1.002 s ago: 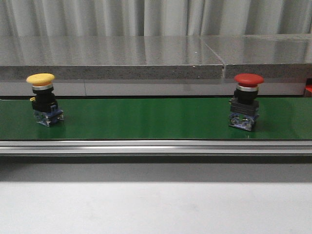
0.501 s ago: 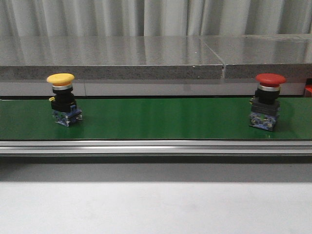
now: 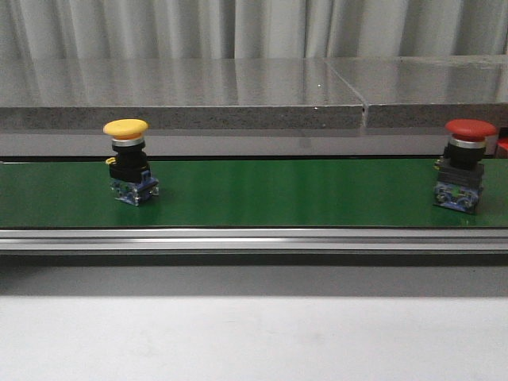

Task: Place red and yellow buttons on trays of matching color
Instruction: 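Move the right gripper over the red button arriving at the belt end, then grasp the red button off the belt with the right gripper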

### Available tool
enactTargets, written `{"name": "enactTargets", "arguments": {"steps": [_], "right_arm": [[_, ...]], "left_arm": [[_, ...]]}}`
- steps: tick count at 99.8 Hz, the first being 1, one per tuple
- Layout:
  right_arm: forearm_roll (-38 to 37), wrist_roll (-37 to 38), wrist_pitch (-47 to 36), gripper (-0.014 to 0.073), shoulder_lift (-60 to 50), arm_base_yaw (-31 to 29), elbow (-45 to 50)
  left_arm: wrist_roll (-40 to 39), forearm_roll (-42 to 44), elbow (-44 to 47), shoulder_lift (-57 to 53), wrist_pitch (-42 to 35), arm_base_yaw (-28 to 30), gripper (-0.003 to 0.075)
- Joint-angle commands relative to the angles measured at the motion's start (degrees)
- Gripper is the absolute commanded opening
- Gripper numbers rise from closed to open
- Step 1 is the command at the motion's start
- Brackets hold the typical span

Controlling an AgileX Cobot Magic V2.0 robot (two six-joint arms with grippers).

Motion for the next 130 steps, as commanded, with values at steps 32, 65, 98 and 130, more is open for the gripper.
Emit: {"name": "enactTargets", "arguments": {"steps": [32,65,98,130], "right_arm": [[3.64,-5.15,-2.76,0.0633,15.14,0.05,-11.08],[3.69,-6.91,-4.06,0.0619,24.21,0.05,-17.05],[3.64,-6.82,-0.76,0.0133,26.92,-0.26,-18.81],[3.64,-6.66,4.23,0.0131,28.20,-10.05,-31.51]], "left_arm": [[-0.07,0.00,-1.40,0.63,-4.13,-0.37,-0.0019],[-0.07,0.00,-1.40,0.63,-4.13,-0.37,-0.0019],[-0.07,0.00,-1.40,0.63,-4.13,-0.37,-0.0019],[-0.07,0.00,-1.40,0.63,-4.13,-0.37,-0.0019]]}}
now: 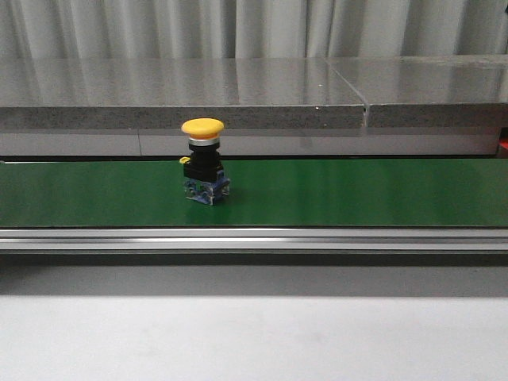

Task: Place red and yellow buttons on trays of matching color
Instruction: 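Grasp the red button off the belt with the right gripper, then lower the red button into the red tray and open the right gripper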

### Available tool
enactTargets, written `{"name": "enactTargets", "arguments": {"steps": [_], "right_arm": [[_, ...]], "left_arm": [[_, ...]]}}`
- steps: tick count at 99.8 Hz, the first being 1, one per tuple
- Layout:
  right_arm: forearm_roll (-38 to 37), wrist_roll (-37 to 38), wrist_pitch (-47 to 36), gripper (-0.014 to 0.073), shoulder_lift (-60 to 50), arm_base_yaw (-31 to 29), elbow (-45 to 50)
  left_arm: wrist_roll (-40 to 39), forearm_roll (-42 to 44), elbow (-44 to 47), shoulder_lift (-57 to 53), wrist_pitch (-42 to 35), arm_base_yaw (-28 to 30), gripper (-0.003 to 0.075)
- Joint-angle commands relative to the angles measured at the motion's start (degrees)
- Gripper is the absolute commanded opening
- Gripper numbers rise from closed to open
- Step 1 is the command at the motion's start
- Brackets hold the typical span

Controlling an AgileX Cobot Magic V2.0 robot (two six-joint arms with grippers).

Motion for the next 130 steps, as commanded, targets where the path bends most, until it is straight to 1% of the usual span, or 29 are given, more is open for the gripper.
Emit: {"name": "enactTargets", "arguments": {"steps": [1,10,23,51,68,77,112,130], "right_arm": [[0.58,-0.40,-0.83,0.0131,-0.90,-4.20,-5.30],[0.58,0.02,-1.46,0.0131,0.80,-9.18,-8.53],[0.58,2.97,-2.03,0.0131,5.25,-15.14,-12.41],[0.58,3.11,-4.94,0.0131,15.50,-21.68,-16.95],[0.58,3.11,-9.12,0.0131,19.99,-24.26,-17.02],[0.58,3.11,-9.80,0.0131,21.78,-25.26,-17.02],[0.83,3.11,-13.93,0.0131,23.65,-24.46,-17.02],[0.83,3.11,-14.63,0.0131,24.54,-24.17,-17.02]], "left_arm": [[-0.07,0.00,-1.40,0.63,-4.13,-0.37,-0.0019],[-0.07,0.00,-1.40,0.63,-4.13,-0.37,-0.0019],[-0.07,0.00,-1.40,0.63,-4.13,-0.37,-0.0019],[-0.07,0.00,-1.40,0.63,-4.13,-0.37,-0.0019],[-0.07,0.00,-1.40,0.63,-4.13,-0.37,-0.0019],[-0.07,0.00,-1.40,0.63,-4.13,-0.37,-0.0019],[-0.07,0.00,-1.40,0.63,-4.13,-0.37,-0.0019],[-0.07,0.00,-1.40,0.63,-4.13,-0.37,-0.0019]]}}
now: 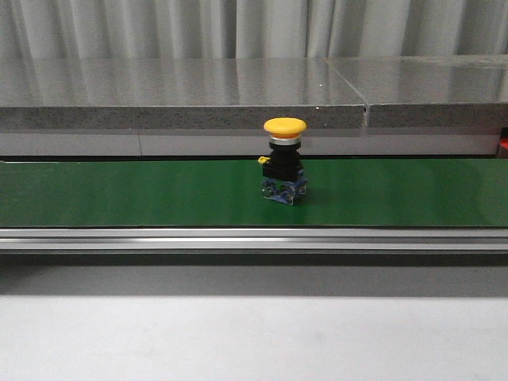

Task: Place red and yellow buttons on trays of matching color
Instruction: 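Lower the red button into the red tray and open the right gripper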

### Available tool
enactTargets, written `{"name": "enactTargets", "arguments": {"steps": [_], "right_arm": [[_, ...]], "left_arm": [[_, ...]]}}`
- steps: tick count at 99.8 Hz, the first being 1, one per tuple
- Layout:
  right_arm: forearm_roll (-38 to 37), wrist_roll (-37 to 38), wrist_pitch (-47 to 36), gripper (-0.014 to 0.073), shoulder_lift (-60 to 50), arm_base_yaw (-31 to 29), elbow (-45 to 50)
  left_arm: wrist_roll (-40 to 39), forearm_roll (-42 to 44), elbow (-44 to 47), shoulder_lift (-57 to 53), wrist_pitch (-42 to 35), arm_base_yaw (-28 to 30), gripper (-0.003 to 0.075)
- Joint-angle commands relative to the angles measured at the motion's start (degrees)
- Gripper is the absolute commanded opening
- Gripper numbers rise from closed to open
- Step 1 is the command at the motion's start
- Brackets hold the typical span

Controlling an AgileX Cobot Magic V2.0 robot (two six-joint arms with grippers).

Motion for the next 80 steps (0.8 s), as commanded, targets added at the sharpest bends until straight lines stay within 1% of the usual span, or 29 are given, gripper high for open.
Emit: {"name": "enactTargets", "arguments": {"steps": [1,12,17,24,29,36,50,60,80], "right_arm": [[0.83,-0.05,-2.58,0.0131,-2.33,0.24,-1.86],[0.83,-0.05,-2.45,0.0137,-1.41,0.43,-1.86],[0.83,-0.05,-2.12,0.0164,-1.11,0.43,-1.86],[0.83,-0.05,-1.93,0.0242,-0.67,0.43,-1.86],[0.83,-0.05,-1.79,0.0321,-0.32,0.43,-1.86],[0.83,-0.05,-1.73,0.0409,-0.12,0.43,-1.86],[0.83,-0.05,-2.25,0.0518,-0.30,0.43,-1.86],[0.83,-0.05,-2.59,0.0555,-0.74,0.43,-1.90],[2.12,-0.05,-2.36,0.0556,-4.10,0.43,-1.90]], "left_arm": [[-0.07,0.00,-1.44,0.63,-4.13,-0.37,-0.0019],[-0.07,0.00,-1.44,0.63,-4.13,-0.37,-0.0019],[-0.07,0.00,-1.44,0.63,-4.13,-0.37,-0.0019],[-0.07,0.00,-1.44,0.63,-4.13,-0.37,-0.0019],[-0.07,0.00,-1.44,0.63,-4.13,-0.37,-0.0019],[-0.07,0.00,-1.44,0.63,-4.13,-0.37,-0.0019],[-0.07,0.00,-1.44,0.63,-4.13,-0.37,-0.0019],[-0.07,0.00,-1.44,0.63,-4.13,-0.37,-0.0019],[-0.07,0.00,-1.44,0.63,-4.13,-0.37,-0.0019]]}}
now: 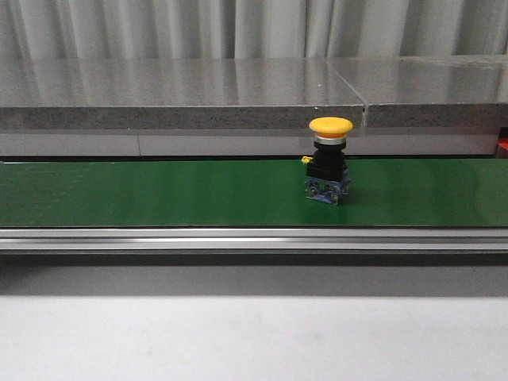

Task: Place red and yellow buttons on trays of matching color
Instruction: 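Lower the red button into the red tray and open the right gripper, then grasp the yellow button off the belt with the right gripper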

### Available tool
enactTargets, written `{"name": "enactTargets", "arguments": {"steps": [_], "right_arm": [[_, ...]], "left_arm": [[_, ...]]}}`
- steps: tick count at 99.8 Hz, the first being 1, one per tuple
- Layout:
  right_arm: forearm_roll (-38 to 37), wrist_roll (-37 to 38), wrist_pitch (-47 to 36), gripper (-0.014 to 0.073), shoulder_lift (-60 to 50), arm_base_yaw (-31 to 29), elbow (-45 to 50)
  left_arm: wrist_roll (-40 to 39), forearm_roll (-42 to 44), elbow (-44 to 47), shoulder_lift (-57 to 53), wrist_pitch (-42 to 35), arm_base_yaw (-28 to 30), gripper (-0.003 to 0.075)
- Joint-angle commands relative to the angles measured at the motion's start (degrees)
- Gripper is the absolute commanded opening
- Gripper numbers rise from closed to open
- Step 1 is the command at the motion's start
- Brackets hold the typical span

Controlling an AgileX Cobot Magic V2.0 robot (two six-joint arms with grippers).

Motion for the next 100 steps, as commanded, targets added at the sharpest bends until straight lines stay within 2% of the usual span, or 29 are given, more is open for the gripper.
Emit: {"name": "enactTargets", "arguments": {"steps": [1,28,55,81,100], "right_arm": [[1.85,-0.05,-1.87,0.0556,-5.78,-0.07,-1.80],[2.33,-1.45,-0.70,0.0556,-15.99,2.18,0.11],[2.33,-3.22,-3.37,0.0556,-30.83,8.66,12.06],[2.33,-4.59,1.14,0.0556,-41.06,14.50,22.96],[2.33,-7.75,4.55,0.0556,-44.13,19.71,27.35]], "left_arm": [[-0.07,0.00,-1.53,0.63,-4.13,-0.37,-0.0019],[-0.07,0.00,-1.53,0.63,-4.13,-0.37,-0.0019],[-0.07,0.00,-1.53,0.63,-4.13,-0.37,-0.0019],[-0.07,0.00,-1.53,0.63,-4.13,-0.37,-0.0019],[-0.07,0.00,-1.53,0.63,-4.13,-0.37,-0.0019]]}}
